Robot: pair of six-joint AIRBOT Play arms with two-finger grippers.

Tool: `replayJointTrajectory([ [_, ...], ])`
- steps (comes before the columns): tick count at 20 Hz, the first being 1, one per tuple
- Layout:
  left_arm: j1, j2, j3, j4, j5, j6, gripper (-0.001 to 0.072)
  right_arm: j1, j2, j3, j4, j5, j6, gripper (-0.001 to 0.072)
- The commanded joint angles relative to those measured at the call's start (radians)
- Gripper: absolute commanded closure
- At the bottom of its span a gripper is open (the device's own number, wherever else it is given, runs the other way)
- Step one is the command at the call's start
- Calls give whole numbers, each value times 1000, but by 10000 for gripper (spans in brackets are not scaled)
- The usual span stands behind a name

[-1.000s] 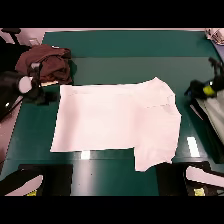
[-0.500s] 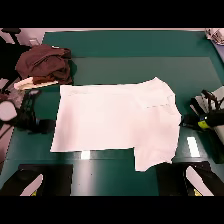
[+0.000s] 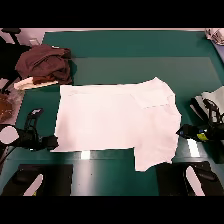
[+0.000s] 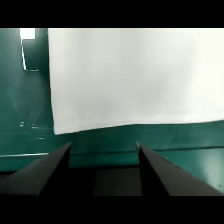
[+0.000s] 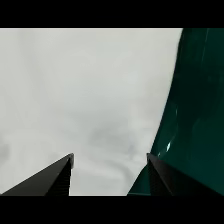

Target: Fold the shirts.

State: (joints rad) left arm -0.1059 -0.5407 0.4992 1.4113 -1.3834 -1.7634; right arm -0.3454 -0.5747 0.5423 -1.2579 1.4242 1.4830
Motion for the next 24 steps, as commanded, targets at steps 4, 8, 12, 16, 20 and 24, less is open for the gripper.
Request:
replayJointTrajectory([
  [4,108,-14,8,-105,85,-39,354,1,-37,27,5,25,10,187],
  [8,126,-93,11,-116,23,-34,213,1,-143,119,18,27,10,145],
  [12,262,-104,11,-101,36,-124,112,1,-261,197,27,26,10,142],
  [16,356,-105,11,-64,120,-145,111,1,-332,211,36,6,0,142],
  [20,356,-183,5,-32,82,-22,113,1,-333,211,36,-22,-4,142],
  [24,356,-357,6,-161,101,114,112,1,-332,211,36,-17,-8,142],
])
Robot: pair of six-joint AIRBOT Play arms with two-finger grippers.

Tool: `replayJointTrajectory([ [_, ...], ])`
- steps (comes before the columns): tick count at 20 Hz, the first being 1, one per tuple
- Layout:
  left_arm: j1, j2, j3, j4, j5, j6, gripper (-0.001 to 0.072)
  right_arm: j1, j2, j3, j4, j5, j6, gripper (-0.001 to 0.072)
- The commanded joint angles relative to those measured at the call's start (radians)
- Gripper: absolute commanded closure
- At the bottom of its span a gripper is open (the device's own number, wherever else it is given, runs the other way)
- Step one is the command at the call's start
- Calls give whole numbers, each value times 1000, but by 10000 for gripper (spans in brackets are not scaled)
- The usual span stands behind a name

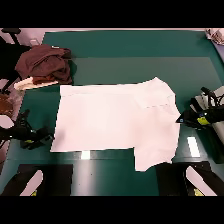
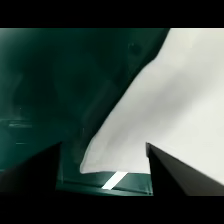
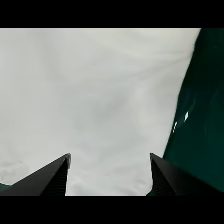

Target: Fold the shirts.

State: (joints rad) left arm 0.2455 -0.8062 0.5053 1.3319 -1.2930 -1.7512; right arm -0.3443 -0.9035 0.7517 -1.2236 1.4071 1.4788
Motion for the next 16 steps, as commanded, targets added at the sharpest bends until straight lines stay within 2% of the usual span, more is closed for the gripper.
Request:
replayJointTrajectory([
  [1,5,-108,-1,-119,14,143,112,0,-3,2,0,9,-8,142],
  [3,5,-124,-3,-129,11,207,112,0,-3,2,0,10,-14,142],
  [7,4,-179,-3,-132,34,237,114,0,-3,2,1,28,-14,141],
  [8,4,-195,-3,-142,33,242,137,0,0,1,1,43,-14,141],
  [9,3,-204,-4,-159,26,255,245,0,10,1,1,45,-14,142],
  [10,-6,-206,-3,-190,21,293,242,0,26,1,1,45,-14,142],
  [11,-18,-206,-3,-205,22,294,304,0,44,0,0,53,-14,142],
  [12,-30,-206,-3,-220,21,295,476,0,63,0,-1,70,-13,141],
  [13,-41,-206,-2,-224,17,296,523,0,78,0,-3,90,-13,141],
  [14,-47,-206,-2,-231,11,305,650,0,88,0,-10,101,-5,142],
  [15,-50,-205,2,-235,6,304,682,0,93,-8,-10,108,6,141],
  [16,-50,-205,14,-249,0,303,683,0,93,-31,-11,129,7,137],
])
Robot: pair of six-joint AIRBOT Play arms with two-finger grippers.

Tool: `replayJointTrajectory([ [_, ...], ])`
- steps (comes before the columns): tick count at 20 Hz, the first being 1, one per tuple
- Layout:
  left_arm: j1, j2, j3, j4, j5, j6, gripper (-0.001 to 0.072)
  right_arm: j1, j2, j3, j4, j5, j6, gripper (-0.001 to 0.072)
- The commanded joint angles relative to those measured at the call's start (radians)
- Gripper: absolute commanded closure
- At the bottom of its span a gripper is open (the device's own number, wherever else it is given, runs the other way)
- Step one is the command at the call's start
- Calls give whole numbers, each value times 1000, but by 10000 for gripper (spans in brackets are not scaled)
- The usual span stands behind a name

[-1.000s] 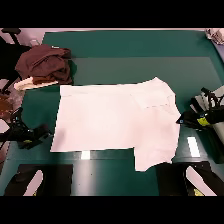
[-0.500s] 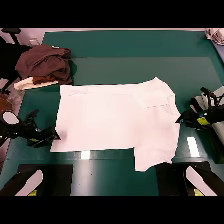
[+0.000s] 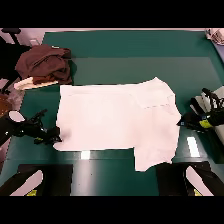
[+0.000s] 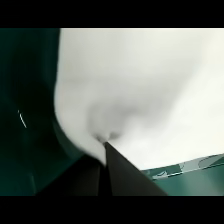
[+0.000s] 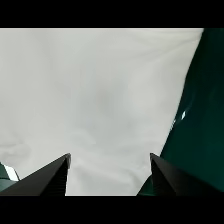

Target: Fold the shirts.

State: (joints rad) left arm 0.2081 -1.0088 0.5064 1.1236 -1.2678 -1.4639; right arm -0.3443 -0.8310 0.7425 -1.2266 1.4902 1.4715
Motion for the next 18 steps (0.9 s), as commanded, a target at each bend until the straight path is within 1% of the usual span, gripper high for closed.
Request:
replayJointTrajectory([
  [1,-12,-3,33,-51,-31,14,682,0,16,-57,-7,71,23,115],
  [2,-12,-2,58,-63,-37,12,683,0,15,-94,-7,91,25,103],
  [4,-12,-2,104,-81,-47,2,683,0,33,-167,-10,99,28,102],
  [7,-12,-2,134,-111,-48,2,683,0,82,-246,-111,129,59,101],
  [8,-12,-2,135,-114,-45,-2,683,0,95,-269,-124,134,68,101],
  [10,-12,-2,135,-114,-42,-2,683,0,103,-298,-127,128,76,101],
  [12,-12,-2,135,-114,-40,-2,683,0,74,-316,-127,122,76,101],
  [13,-12,-2,135,-115,-40,-2,683,0,58,-324,-123,94,76,101],
  [16,-12,-2,135,-117,-45,-2,683,0,22,-331,26,-13,76,102],
  [18,-12,-2,135,-121,-45,-2,683,0,-10,-331,113,-50,80,102],
])
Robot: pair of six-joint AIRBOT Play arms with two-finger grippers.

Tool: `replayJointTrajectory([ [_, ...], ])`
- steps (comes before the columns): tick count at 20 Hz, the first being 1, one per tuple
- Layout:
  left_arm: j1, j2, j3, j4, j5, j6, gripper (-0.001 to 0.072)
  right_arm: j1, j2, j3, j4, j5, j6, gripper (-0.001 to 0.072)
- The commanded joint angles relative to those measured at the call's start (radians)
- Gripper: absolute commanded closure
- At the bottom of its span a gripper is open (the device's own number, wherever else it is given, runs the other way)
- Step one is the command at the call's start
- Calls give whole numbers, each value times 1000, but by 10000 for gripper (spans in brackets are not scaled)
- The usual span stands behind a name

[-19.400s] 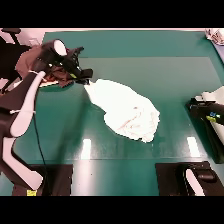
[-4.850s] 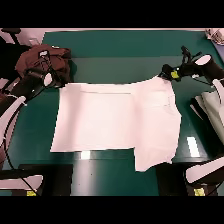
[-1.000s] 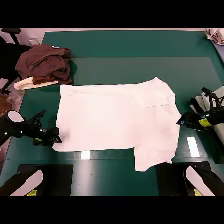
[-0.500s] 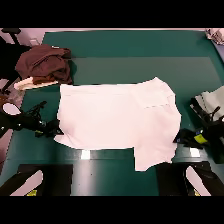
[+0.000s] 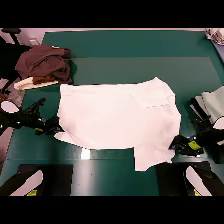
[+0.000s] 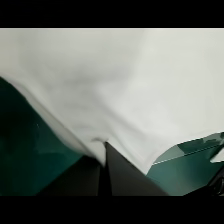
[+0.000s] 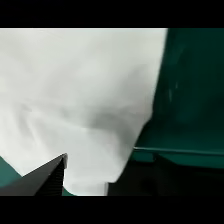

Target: Fold the shirts.

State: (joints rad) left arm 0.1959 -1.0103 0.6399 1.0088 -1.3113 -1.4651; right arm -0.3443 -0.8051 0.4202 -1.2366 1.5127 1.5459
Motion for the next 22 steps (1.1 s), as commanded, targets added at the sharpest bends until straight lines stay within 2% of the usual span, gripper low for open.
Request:
replayJointTrajectory([
  [1,0,0,1,-13,-1,-1,683,0,-61,-9,149,-74,6,103],
  [4,0,0,6,-48,13,-1,683,0,-118,-9,198,-76,4,111],
  [6,0,0,18,-56,14,-3,683,0,-127,-8,200,-86,-1,217],
  [8,0,0,37,-56,12,-6,683,0,-103,-9,205,-87,-5,451],
  [9,0,0,47,-56,12,-21,683,0,-76,-8,233,-87,-24,597],
  [10,0,0,55,-60,11,-27,683,0,-44,-8,269,-86,-31,686],
  [12,0,0,64,-83,2,-27,683,0,34,-8,335,-66,-29,687],
  [16,0,31,64,-130,-51,-40,683,0,175,73,319,-5,-1,689],
  [18,0,117,71,-129,-50,-85,683,-1,199,156,319,4,5,689],
  [22,0,332,79,-43,-40,-249,683,-43,108,327,317,35,-10,689],
])
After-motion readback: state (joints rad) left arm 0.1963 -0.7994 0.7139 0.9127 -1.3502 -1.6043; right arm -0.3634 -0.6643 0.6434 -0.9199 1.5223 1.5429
